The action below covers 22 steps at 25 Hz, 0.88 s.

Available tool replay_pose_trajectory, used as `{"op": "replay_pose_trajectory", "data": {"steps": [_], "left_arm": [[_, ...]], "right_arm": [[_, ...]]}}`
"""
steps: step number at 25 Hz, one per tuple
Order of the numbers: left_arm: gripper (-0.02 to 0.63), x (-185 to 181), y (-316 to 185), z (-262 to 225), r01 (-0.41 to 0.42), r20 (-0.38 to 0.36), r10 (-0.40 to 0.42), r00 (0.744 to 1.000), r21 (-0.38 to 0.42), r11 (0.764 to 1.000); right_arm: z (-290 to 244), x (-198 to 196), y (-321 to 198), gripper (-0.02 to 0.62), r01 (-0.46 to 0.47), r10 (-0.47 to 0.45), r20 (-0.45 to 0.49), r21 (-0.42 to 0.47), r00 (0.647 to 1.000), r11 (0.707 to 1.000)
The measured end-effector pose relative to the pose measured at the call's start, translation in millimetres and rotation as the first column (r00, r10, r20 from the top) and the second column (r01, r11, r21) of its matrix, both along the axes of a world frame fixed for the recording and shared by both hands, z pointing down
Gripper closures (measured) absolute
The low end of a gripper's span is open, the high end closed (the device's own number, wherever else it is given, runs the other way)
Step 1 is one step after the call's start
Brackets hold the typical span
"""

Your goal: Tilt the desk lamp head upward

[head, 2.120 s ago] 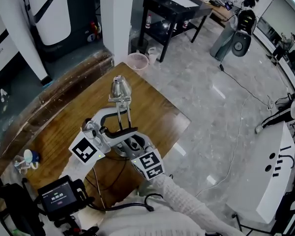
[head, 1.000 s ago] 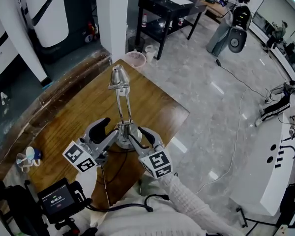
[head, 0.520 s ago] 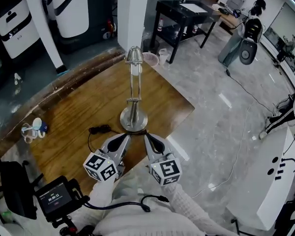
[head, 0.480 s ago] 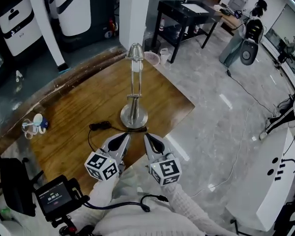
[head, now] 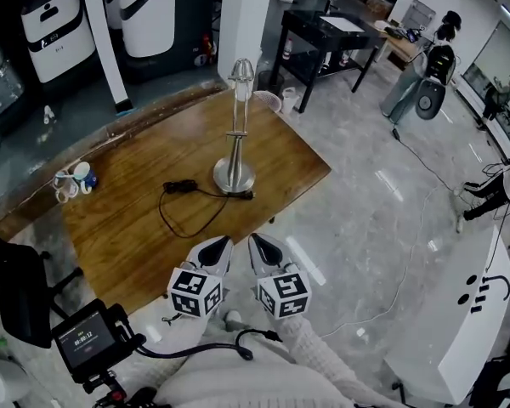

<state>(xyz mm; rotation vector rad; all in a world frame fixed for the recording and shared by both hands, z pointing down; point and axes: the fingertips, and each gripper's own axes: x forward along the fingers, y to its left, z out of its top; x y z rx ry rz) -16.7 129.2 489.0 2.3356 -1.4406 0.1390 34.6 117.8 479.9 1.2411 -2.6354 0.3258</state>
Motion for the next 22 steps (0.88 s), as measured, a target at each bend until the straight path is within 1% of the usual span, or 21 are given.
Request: {"op": "replay_pose_trajectory", "data": {"steps": [5, 9, 14, 22], "left_arm": [[0.598, -7, 10, -7, -0.032, 0.020, 0.032, 0.999, 0.021, 0.999], [0.598, -15, 16, -13, -0.045, 0.031, 0.044, 0.999, 0.035, 0.998], [0.598, -16, 22, -20, -0.060, 0.019, 0.059, 0.998, 0.046, 0.997], [0.598, -20, 21, -8, -0.091, -0.016, 0.091, 0.996, 0.013, 0.996]], "right_arm": [[-8, -17, 7, 0.598, -0.009, 0.008, 0.010, 0.020, 1.000, 1.000], [-15, -27, 12, 0.598, -0.014, 0.014, -0.002, 0.034, 1.000, 0.999], [-21, -29, 18, 0.598, -0.022, 0.022, -0.004, 0.043, 1.000, 0.999], [-23, -40, 18, 0.598, -0.004, 0.007, -0.037, 0.071, 0.999, 0.997]]}}
